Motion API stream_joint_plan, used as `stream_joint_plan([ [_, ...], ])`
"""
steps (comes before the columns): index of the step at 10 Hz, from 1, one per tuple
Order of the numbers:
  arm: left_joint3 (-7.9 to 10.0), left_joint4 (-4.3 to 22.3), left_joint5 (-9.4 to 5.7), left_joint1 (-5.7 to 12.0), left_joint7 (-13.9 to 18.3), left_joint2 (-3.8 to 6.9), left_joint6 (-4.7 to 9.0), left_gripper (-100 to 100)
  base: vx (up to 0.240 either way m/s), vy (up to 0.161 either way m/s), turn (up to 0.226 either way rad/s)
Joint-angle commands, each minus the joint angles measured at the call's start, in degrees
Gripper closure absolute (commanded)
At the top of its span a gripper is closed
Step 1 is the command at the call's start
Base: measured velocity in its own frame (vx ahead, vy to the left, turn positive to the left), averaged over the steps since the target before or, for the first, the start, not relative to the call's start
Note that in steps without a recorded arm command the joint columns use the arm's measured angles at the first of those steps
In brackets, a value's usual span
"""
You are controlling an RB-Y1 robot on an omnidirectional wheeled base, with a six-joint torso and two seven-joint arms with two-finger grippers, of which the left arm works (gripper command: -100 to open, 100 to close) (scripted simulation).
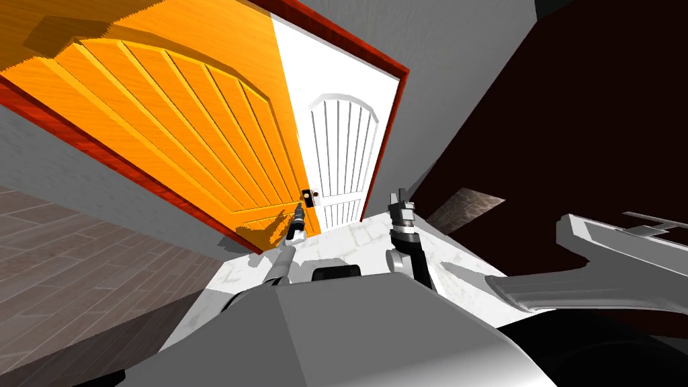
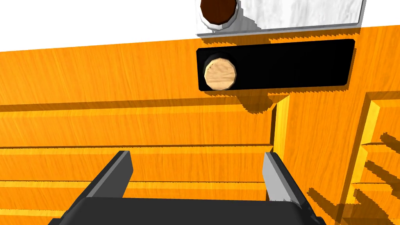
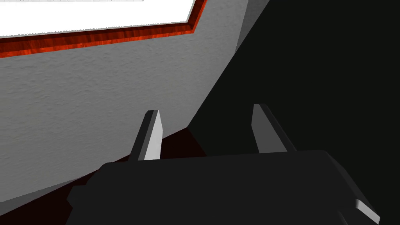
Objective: Push the door open
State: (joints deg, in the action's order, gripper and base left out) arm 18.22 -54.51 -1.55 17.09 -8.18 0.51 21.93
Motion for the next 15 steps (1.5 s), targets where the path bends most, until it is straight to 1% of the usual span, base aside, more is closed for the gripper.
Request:
stream_joint_plan([
  [1, 0.23, 0.9, -0.03, 0.68, 0.1, -0.93, -0.27, -100, 0.207, -0.039, 0.209],
  [3, 0.49, 2.0, -0.04, 1.39, 0.0, -2.22, -0.32, -100, 0.193, -0.066, 0.178],
  [4, 0.42, 2.0, -0.06, 1.29, 0.1, -1.68, -0.15, -100, 0.092, -0.032, 0.030],
  [6, 0.38, 2.1, -0.45, 1.16, -0.4, -1.37, -0.49, -100, -0.136, 0.043, -0.095],
  [12, 0.20, 1.8, -1.68, 0.40, -2.2, -0.30, -2.04, -100, -0.242, 0.059, -0.099],
  [13, 0.14, 1.7, -2.05, 0.16, -2.7, -0.02, -2.50, -100, -0.252, 0.054, -0.141],
  [15, -0.01, 1.5, -3.00, -0.44, -4.0, 0.59, -3.71, -100, -0.220, 0.067, -0.244],
])
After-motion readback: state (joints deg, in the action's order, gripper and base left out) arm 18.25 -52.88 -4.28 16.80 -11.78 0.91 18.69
